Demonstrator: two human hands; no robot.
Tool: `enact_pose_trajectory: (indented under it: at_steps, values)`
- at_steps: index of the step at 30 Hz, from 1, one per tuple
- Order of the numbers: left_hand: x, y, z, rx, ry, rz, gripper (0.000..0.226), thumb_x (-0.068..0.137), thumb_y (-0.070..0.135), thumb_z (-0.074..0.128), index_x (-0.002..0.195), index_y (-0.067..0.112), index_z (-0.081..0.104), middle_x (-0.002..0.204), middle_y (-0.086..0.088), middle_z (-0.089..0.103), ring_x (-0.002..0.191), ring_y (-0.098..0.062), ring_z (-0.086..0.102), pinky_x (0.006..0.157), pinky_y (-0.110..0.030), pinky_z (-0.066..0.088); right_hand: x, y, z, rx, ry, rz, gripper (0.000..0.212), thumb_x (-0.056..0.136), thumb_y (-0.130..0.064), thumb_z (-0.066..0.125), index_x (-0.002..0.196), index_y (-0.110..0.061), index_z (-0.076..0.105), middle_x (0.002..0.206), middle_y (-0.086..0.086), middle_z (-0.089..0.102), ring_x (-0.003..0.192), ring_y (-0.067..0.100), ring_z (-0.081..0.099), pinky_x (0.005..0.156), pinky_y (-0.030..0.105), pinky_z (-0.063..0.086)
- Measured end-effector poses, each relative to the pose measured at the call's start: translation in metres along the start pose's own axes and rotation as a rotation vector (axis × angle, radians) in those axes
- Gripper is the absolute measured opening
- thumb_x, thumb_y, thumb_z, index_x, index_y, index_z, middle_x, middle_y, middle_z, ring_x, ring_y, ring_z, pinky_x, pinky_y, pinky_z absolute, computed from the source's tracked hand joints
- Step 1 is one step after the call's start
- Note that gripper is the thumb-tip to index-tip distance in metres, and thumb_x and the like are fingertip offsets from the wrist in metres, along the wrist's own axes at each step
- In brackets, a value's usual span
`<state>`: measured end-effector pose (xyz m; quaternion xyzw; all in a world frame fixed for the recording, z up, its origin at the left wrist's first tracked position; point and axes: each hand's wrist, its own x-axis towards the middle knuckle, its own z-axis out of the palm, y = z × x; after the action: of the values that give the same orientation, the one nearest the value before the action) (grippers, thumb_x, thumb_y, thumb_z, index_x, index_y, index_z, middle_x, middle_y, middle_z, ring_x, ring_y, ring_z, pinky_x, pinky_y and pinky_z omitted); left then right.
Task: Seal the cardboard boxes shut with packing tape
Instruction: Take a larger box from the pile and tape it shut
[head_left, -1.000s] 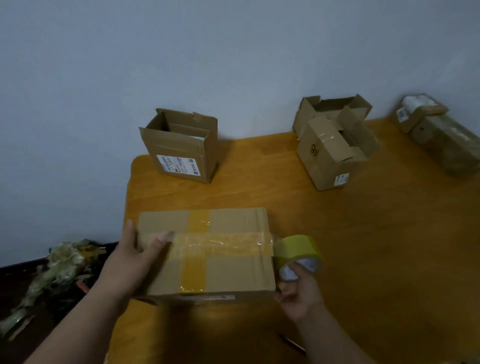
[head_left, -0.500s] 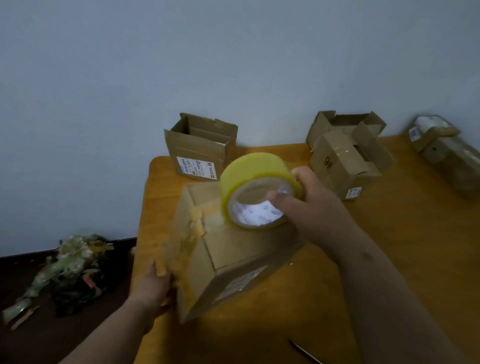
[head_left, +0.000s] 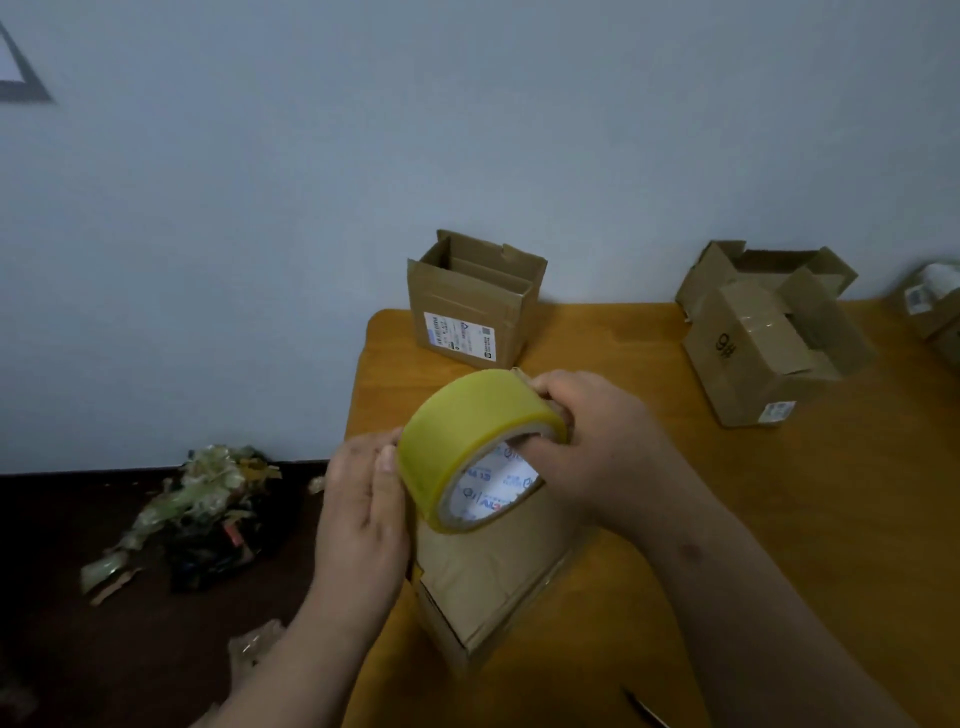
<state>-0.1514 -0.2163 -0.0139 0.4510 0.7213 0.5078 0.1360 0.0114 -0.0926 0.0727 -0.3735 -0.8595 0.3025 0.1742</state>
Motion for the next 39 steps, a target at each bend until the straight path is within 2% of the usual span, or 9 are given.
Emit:
enact_pose_trajectory:
  at_steps: [3, 10, 13, 16, 21, 24, 31, 36, 39]
  values:
    - [0.004, -0.008, 0.005, -0.016, 0.012, -0.01, 0.05, 0.095, 0.054, 0.032, 0.112, 0.018, 0.063, 0.101, 0.005, 0.054, 0.1, 0.001, 0.049, 0.084, -0.011, 0.038, 0.002, 0.002, -0.002, -0.052, -0.01, 0.018, 0.017, 0.083, -0.048, 0.055, 0.098, -0.041, 0.049, 0.097, -0.017, 0.046, 0.085, -0.002, 0.047, 0.065, 0.017, 0.036]
    - [0.006, -0.009, -0.001, -0.032, -0.004, -0.062, 0.026, 0.102, 0.032, 0.041, 0.117, 0.026, 0.06, 0.111, 0.011, 0.053, 0.108, 0.008, 0.048, 0.086, 0.0, 0.034, 0.011, 0.012, -0.015, -0.179, 0.074, -0.048, 0.004, 0.095, -0.027, 0.049, 0.095, -0.023, 0.05, 0.082, -0.01, 0.049, 0.076, 0.004, 0.048, 0.059, 0.017, 0.032]
    - [0.005, -0.007, 0.001, -0.059, -0.008, -0.053, 0.026, 0.1, 0.022, 0.041, 0.117, 0.027, 0.06, 0.112, 0.011, 0.052, 0.108, 0.009, 0.048, 0.087, 0.001, 0.033, 0.013, 0.023, -0.018, -0.206, 0.126, -0.081, 0.021, 0.084, -0.033, 0.039, 0.097, -0.023, 0.052, 0.083, -0.01, 0.051, 0.074, 0.001, 0.047, 0.06, 0.013, 0.029]
    - [0.008, -0.006, 0.005, -0.063, -0.005, -0.043, 0.026, 0.101, 0.013, 0.043, 0.115, 0.027, 0.06, 0.112, 0.008, 0.053, 0.108, 0.009, 0.048, 0.088, 0.001, 0.033, 0.015, 0.035, -0.015, -0.236, 0.261, -0.193, 0.036, 0.082, -0.03, 0.042, 0.105, -0.011, 0.064, 0.092, 0.004, 0.063, 0.077, 0.014, 0.056, 0.066, 0.011, 0.037]
    - [0.006, -0.009, -0.002, -0.065, -0.009, -0.061, 0.028, 0.101, 0.013, 0.042, 0.114, 0.031, 0.059, 0.114, 0.013, 0.052, 0.108, 0.011, 0.046, 0.086, 0.003, 0.032, 0.02, 0.067, -0.039, -0.437, 0.531, -0.293, 0.046, 0.08, -0.014, 0.042, 0.116, 0.003, 0.066, 0.107, 0.02, 0.07, 0.095, 0.033, 0.065, 0.086, 0.032, 0.05]
    - [0.003, -0.007, -0.004, -0.076, -0.015, -0.064, 0.029, 0.102, 0.014, 0.041, 0.112, 0.036, 0.058, 0.114, 0.016, 0.051, 0.108, 0.011, 0.046, 0.086, 0.003, 0.033, 0.023, 0.085, -0.053, -0.4, 0.449, -0.203, 0.047, 0.084, -0.02, 0.04, 0.121, -0.002, 0.062, 0.114, 0.017, 0.065, 0.101, 0.032, 0.061, 0.083, 0.038, 0.052]
    - [0.005, -0.003, 0.0, -0.072, -0.007, -0.065, 0.031, 0.102, 0.015, 0.04, 0.11, 0.04, 0.056, 0.114, 0.017, 0.051, 0.107, 0.015, 0.045, 0.085, 0.003, 0.032, 0.033, 0.096, -0.056, -0.303, 0.363, -0.166, 0.053, 0.084, -0.012, 0.044, 0.136, -0.014, 0.055, 0.121, 0.011, 0.056, 0.106, 0.02, 0.051, 0.084, 0.027, 0.038]
    - [0.006, -0.001, 0.005, -0.088, -0.021, -0.087, 0.032, 0.102, 0.015, 0.04, 0.111, 0.04, 0.057, 0.114, 0.019, 0.05, 0.106, 0.013, 0.046, 0.084, 0.003, 0.033, 0.038, 0.11, -0.051, -0.275, 0.35, -0.178, 0.053, 0.085, -0.019, 0.038, 0.134, -0.009, 0.056, 0.125, 0.012, 0.059, 0.113, 0.018, 0.051, 0.093, 0.018, 0.034]
    - [0.008, 0.0, 0.008, -0.069, -0.022, -0.066, 0.027, 0.101, 0.02, 0.04, 0.114, 0.035, 0.058, 0.116, 0.017, 0.051, 0.108, 0.012, 0.047, 0.086, 0.003, 0.032, 0.044, 0.119, -0.053, -0.292, 0.364, -0.189, 0.054, 0.082, -0.015, 0.039, 0.132, -0.007, 0.058, 0.122, 0.015, 0.06, 0.109, 0.024, 0.054, 0.09, 0.023, 0.039]
